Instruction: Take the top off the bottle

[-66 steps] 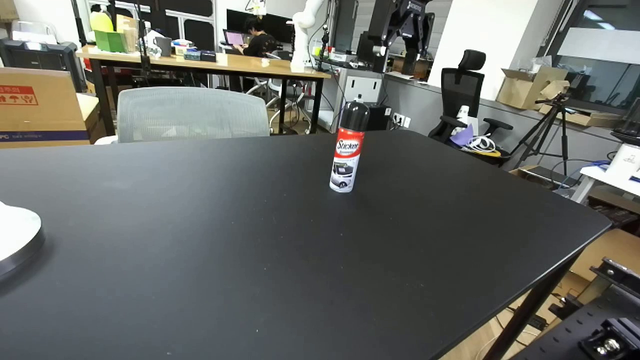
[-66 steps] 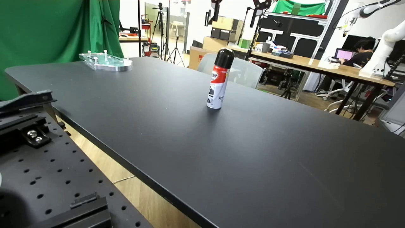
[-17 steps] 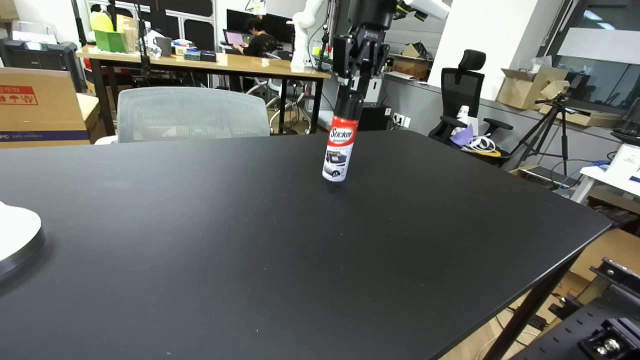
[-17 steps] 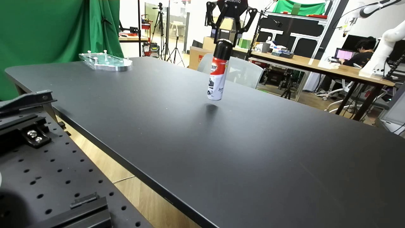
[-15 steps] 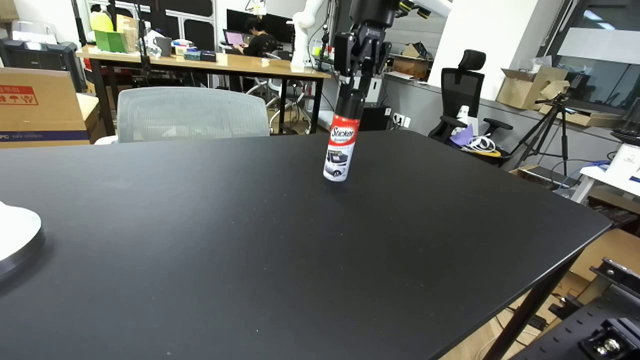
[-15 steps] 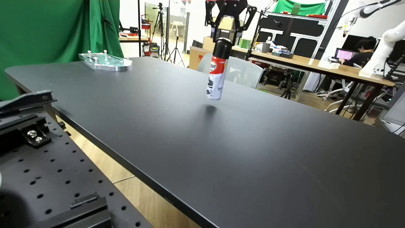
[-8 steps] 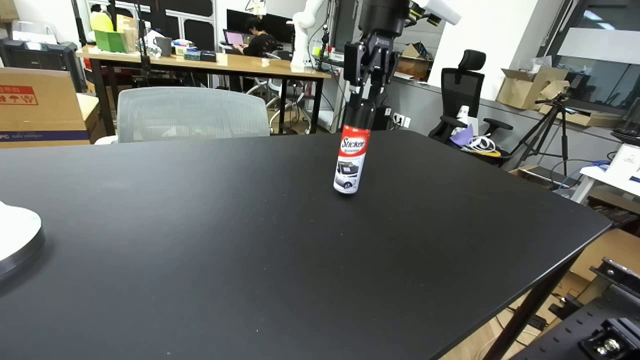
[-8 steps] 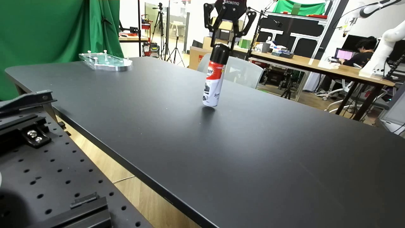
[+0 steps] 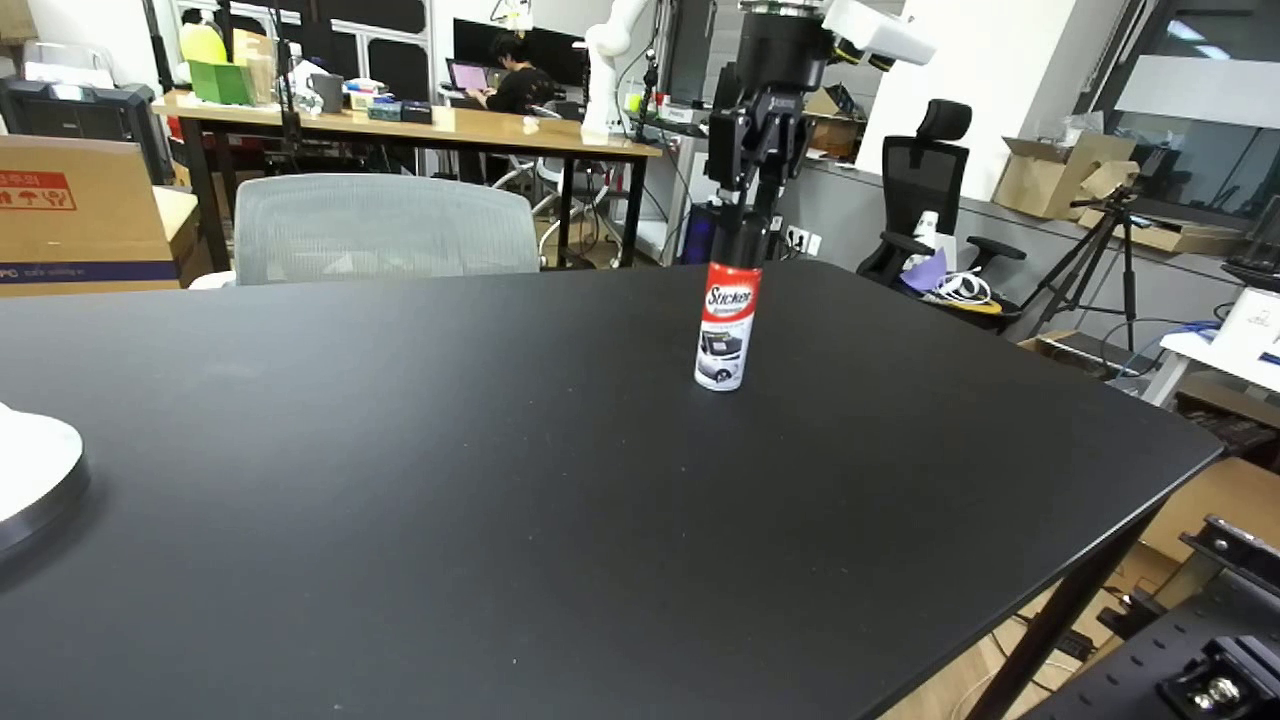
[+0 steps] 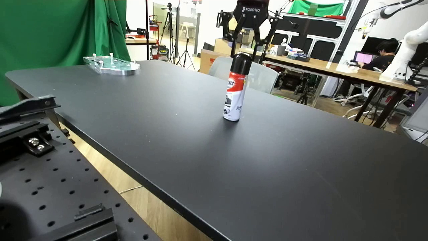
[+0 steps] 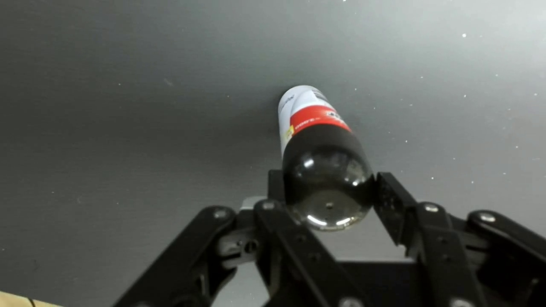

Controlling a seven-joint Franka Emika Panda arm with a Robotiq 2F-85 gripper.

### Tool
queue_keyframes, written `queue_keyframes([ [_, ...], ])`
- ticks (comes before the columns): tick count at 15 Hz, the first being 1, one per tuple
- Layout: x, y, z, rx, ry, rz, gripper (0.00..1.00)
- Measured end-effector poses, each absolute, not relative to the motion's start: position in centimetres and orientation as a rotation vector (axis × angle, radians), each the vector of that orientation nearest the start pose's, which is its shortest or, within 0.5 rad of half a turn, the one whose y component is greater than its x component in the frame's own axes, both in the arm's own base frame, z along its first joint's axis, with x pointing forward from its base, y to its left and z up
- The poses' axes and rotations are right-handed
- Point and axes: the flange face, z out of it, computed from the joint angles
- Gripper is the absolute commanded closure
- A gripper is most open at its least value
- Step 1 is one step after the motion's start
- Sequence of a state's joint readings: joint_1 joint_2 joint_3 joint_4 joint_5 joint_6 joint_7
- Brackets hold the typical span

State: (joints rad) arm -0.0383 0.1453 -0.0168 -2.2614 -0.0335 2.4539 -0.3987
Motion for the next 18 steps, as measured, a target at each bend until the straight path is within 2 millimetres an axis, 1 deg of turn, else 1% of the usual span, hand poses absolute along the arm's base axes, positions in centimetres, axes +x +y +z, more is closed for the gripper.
queue_keyframes([
  [5,53.7,-3.0,30.0,-3.031,-0.585,-0.093,0.69],
  [9,53.4,-2.5,29.8,-2.922,-0.628,-0.085,0.69],
  [13,53.5,-2.3,29.9,-2.94,-0.688,-0.075,0.69],
  [18,53.8,-1.3,30.0,-3.041,-0.794,-0.092,0.69],
])
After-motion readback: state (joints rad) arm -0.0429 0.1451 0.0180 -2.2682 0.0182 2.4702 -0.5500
